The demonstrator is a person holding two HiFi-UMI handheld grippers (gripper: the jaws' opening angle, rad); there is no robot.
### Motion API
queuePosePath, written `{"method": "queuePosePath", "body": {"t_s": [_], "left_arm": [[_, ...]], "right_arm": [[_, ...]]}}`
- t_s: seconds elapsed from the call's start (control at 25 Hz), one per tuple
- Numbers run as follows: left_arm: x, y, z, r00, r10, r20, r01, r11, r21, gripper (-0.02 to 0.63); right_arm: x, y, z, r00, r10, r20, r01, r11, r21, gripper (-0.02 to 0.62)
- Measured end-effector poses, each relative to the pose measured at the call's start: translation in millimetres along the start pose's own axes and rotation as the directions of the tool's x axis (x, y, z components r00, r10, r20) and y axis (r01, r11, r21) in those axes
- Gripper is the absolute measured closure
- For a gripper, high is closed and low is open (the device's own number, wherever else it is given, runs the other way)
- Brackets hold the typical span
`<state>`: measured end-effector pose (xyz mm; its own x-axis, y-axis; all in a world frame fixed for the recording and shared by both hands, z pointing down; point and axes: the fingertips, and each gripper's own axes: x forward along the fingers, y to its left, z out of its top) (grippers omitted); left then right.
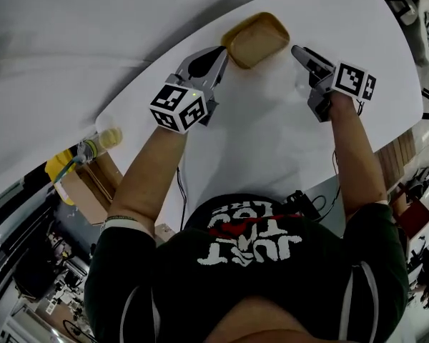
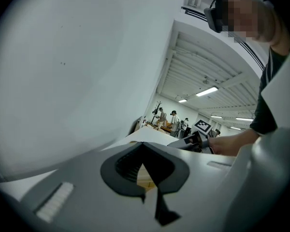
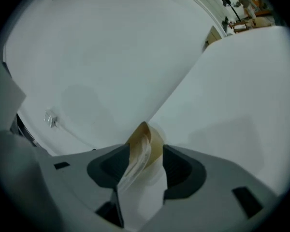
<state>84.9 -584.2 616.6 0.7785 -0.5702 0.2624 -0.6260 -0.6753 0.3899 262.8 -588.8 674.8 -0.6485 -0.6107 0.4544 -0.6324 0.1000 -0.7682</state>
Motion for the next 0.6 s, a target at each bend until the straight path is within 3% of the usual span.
{"method": "queuePosePath", "body": {"t_s": [0.32,0.48,0.6], "left_arm": [[9.7,-0.7,-6.2,1.0,-0.001,0.004,0.001,1.0,-0.027,0.609],[9.5,-0.3,-6.6,1.0,-0.003,0.009,0.003,0.999,-0.033,0.609],[8.7,0.5,-7.1,1.0,0.0,0.014,0.0,0.999,-0.044,0.609]], "right_arm": [[5.8,-2.9,-8.3,0.996,0.084,-0.008,-0.082,0.986,0.142,0.411],[2.1,-0.5,-8.4,0.998,0.059,-0.025,-0.054,0.987,0.148,0.499],[5.3,7.2,-7.2,0.992,0.124,0.004,-0.122,0.976,0.178,0.545]]}}
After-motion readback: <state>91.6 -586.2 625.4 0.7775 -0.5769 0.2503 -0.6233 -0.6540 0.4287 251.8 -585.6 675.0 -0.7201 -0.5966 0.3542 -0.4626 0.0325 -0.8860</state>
